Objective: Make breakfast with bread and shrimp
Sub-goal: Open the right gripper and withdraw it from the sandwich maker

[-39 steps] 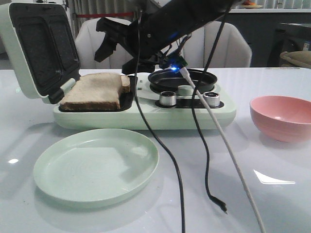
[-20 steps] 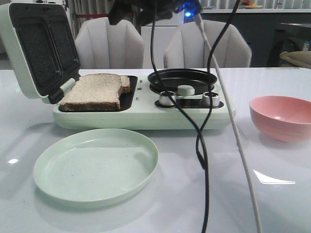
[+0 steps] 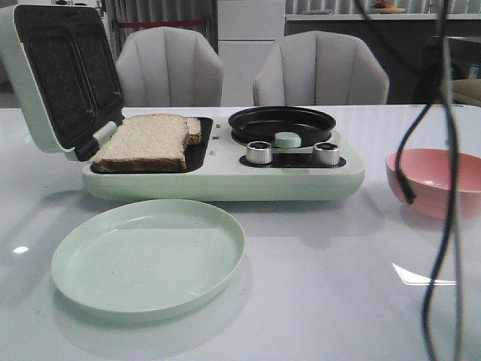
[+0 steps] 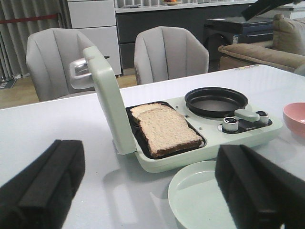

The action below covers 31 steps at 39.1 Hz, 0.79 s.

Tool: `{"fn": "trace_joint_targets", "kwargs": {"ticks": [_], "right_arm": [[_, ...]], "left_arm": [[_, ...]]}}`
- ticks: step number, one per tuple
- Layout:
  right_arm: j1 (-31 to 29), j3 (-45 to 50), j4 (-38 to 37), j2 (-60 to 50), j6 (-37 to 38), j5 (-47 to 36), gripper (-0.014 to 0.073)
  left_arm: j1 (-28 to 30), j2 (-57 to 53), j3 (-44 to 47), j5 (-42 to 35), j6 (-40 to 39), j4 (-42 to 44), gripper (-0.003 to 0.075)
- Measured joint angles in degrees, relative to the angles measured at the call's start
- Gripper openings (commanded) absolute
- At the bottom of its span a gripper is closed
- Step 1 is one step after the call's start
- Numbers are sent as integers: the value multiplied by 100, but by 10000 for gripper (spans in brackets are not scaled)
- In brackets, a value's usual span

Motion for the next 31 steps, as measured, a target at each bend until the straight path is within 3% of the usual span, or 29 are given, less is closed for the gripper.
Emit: {"fn": "trace_joint_targets", "kwargs": {"ticks": [8,17,31], "right_arm": [[-884,298,-91,-913,161,274,507],[-1745,1382,-330,-2050,174,455,507],[-1739,4192,164,-4209,174,-706,507]], "left_arm": [[0,0,0,0,0,0,624],[0,0,0,0,0,0,624],[0,0,0,0,0,0,624]]}}
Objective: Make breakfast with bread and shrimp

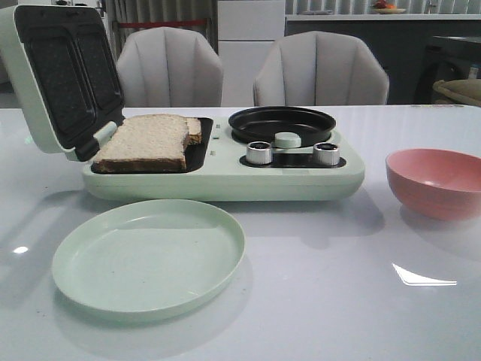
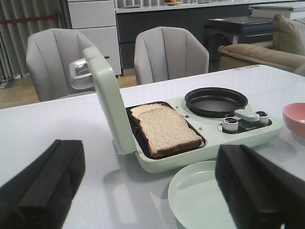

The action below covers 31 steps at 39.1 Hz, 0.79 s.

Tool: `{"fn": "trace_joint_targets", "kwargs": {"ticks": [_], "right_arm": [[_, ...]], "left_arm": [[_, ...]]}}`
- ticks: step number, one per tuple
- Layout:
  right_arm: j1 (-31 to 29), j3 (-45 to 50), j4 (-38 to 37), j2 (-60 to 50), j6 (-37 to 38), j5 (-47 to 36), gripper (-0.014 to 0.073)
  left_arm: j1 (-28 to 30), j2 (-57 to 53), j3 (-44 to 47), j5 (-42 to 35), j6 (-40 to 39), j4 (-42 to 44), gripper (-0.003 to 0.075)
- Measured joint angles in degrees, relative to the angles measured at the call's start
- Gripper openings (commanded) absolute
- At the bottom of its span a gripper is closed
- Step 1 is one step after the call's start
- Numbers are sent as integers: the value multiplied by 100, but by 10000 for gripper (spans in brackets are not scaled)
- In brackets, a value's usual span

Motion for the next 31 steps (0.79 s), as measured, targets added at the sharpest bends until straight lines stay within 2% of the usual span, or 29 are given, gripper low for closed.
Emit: {"fn": "trace_joint_targets", "kwargs": {"ticks": [6,14,31], "right_arm": [[310,1332,194,-1044,-13,-596,507],[613,2615,214,-2227,-151,-986,507],[923,4113,279,-4826,-236,-1425,507]], "left_arm": [[0,0,0,-32,0,26,624],[0,0,0,-113,0,150,624],[0,0,0,-113,0,172,624]]}}
